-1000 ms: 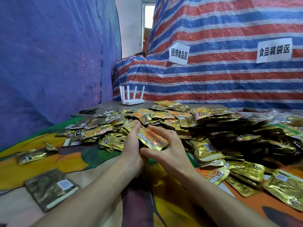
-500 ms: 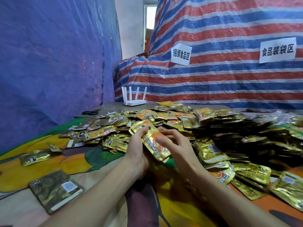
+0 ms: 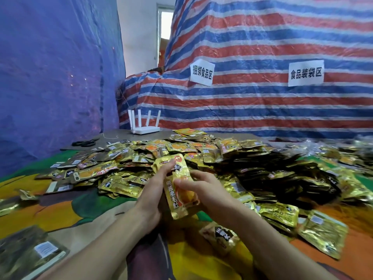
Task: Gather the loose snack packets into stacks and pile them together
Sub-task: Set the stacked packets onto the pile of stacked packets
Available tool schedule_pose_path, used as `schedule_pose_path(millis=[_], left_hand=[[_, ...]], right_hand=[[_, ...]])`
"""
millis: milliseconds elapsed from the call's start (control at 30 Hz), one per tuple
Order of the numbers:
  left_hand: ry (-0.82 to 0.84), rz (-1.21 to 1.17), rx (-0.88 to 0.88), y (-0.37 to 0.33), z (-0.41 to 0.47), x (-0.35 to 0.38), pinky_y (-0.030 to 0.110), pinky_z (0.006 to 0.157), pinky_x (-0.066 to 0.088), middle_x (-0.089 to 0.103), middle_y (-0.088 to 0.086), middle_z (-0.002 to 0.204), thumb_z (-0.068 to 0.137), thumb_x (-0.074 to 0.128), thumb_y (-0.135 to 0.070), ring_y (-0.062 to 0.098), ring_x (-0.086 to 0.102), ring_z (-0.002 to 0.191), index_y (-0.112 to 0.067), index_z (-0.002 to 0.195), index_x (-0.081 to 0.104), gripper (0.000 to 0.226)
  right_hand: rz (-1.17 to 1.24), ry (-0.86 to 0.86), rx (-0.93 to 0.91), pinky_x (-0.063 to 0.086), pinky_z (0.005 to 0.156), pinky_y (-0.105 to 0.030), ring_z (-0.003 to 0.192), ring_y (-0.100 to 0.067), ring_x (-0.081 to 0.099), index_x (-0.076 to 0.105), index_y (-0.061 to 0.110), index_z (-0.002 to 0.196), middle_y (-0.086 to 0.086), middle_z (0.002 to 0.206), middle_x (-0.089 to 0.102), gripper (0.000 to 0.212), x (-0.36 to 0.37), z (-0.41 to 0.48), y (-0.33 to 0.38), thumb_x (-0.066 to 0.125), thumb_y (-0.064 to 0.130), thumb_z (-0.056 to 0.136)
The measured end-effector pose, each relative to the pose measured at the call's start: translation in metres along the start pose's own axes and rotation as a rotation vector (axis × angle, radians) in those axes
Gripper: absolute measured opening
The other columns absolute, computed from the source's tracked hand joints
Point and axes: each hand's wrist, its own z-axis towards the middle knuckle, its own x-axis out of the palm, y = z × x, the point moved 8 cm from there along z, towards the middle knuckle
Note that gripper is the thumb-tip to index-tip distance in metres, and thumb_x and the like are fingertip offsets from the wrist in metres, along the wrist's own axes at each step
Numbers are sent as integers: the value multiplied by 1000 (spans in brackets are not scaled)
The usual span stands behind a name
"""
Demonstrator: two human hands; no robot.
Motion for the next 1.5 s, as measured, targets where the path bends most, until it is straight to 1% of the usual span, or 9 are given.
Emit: schedule_pose_path(millis=[100,300,433,700,933,1067,1200,1300,1500], left_hand=[[-115,122,102,-5,1,-5,40,78,58,77,9,100,66,70,-58,27,74,88,-16,101,78,56],[-114,361,139,-2,3,-4,30,66,48,73,5,98,94,65,-31,15,68,68,-18,101,69,16],[-69,469,163,2,4,2,22,56,46,71,1,85,96,64,-21,12,64,62,-15,96,68,8],[-37,520,196,2,4,6,23,51,43,68,1,82,96,64,-14,15,61,61,-12,92,71,9],[-21,791,335,-3,1,12,16,61,47,67,-6,89,95,65,-20,-1,58,69,-28,85,68,13],[-233,892,446,-28,-3,-3,26,67,50,64,-10,87,92,64,-20,8,59,75,-31,86,64,13],[-333,1256,328,-58,6,-26,42,91,52,62,-1,108,86,59,-10,21,60,101,-26,100,61,21],[-318,1616,162,-77,15,-54,48,106,41,56,1,124,83,61,-15,25,51,120,-31,110,57,32],[58,1858,-152,-61,37,-118,50,119,28,5,-2,168,81,72,-24,26,14,152,-44,156,19,94]], right_hand=[[-164,-306,-152,62,82,-43,90,-20,75,60,25,125,-3,110,71,49,-41,-6,28,83,32,82],[-369,-695,-324,56,89,-42,97,-18,70,59,32,103,5,103,68,23,-130,-9,100,77,32,88],[-595,-933,-292,45,92,-37,112,-27,59,59,16,127,-10,121,65,42,-182,8,130,74,30,91],[-1073,-917,120,38,107,-47,124,-40,49,63,12,119,-20,128,61,29,-207,46,101,57,26,95],[-1329,-938,129,26,112,-58,132,-45,37,54,8,128,-28,142,44,48,-182,46,111,51,43,95],[-1349,-824,-207,31,106,-56,125,-42,43,53,11,132,-24,137,49,50,-111,48,119,56,39,90],[-1255,-443,-345,42,104,-48,121,-32,52,62,20,129,-14,131,60,42,-26,60,88,62,38,90],[-1186,-149,-293,48,102,-46,118,-30,57,60,22,134,-11,131,63,48,26,78,46,65,33,87],[-1203,138,12,18,121,-58,153,-36,12,16,30,160,-12,167,13,103,53,121,-20,72,59,79]])
